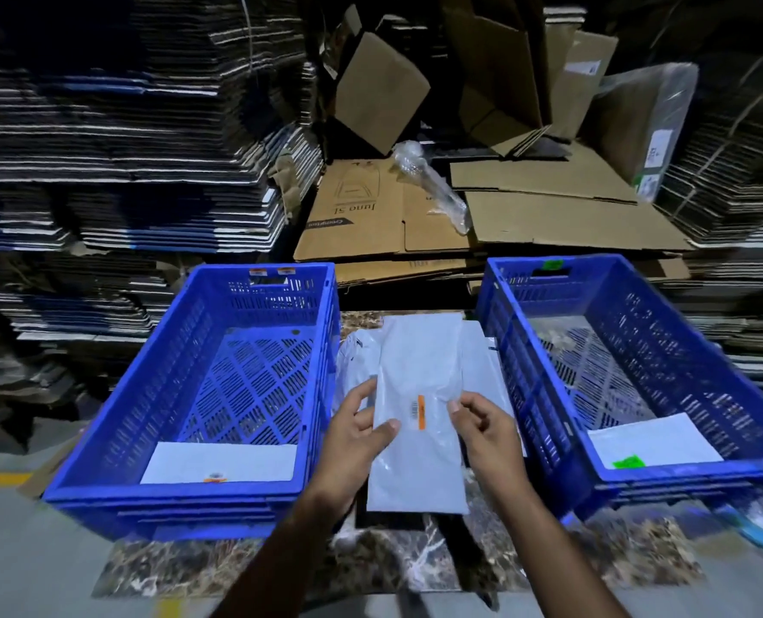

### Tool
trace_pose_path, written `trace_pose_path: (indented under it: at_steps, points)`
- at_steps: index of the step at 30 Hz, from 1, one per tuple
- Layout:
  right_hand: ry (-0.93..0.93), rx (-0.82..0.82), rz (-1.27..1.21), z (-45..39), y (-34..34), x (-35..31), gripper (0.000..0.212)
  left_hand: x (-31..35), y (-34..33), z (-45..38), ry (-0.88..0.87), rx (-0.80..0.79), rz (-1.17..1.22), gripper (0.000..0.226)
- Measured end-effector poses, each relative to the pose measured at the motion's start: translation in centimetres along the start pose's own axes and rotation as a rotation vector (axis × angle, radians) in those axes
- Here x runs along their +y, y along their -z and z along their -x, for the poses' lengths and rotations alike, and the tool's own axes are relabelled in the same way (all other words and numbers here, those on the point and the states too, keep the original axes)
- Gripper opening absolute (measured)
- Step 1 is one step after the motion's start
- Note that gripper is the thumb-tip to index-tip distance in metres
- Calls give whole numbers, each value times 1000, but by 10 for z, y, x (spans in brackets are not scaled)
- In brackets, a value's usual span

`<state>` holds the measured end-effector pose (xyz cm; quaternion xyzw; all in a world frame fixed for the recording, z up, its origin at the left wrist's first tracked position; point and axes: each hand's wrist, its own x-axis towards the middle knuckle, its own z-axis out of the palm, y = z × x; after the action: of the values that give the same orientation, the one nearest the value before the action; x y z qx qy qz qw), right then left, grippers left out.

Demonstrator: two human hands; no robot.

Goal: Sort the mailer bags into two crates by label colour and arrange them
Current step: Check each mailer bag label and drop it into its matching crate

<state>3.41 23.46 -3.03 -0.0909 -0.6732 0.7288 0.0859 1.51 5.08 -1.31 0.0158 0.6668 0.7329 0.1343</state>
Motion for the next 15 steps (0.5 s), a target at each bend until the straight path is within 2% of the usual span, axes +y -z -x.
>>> trace_pose_path:
  at_steps: [3, 5, 9, 12, 15]
  points:
    - [-27, -77, -39, 13, 8, -14, 18, -4, -7, 5, -44, 78, 36, 48]
    - [-18, -141, -38, 17, 13, -21, 26, -5, -12, 7, -58, 96, 51, 46]
    - [51, -127, 73, 16, 19, -23, 27, -7, -19, 8, -95, 119, 57, 50]
    - [129, -183, 295, 0, 35, -22, 25, -6, -18, 8, -173, 188, 3, 73]
    - [183, -353, 665, -23, 55, -31, 26, -1, -7, 3, -175, 217, 47, 83]
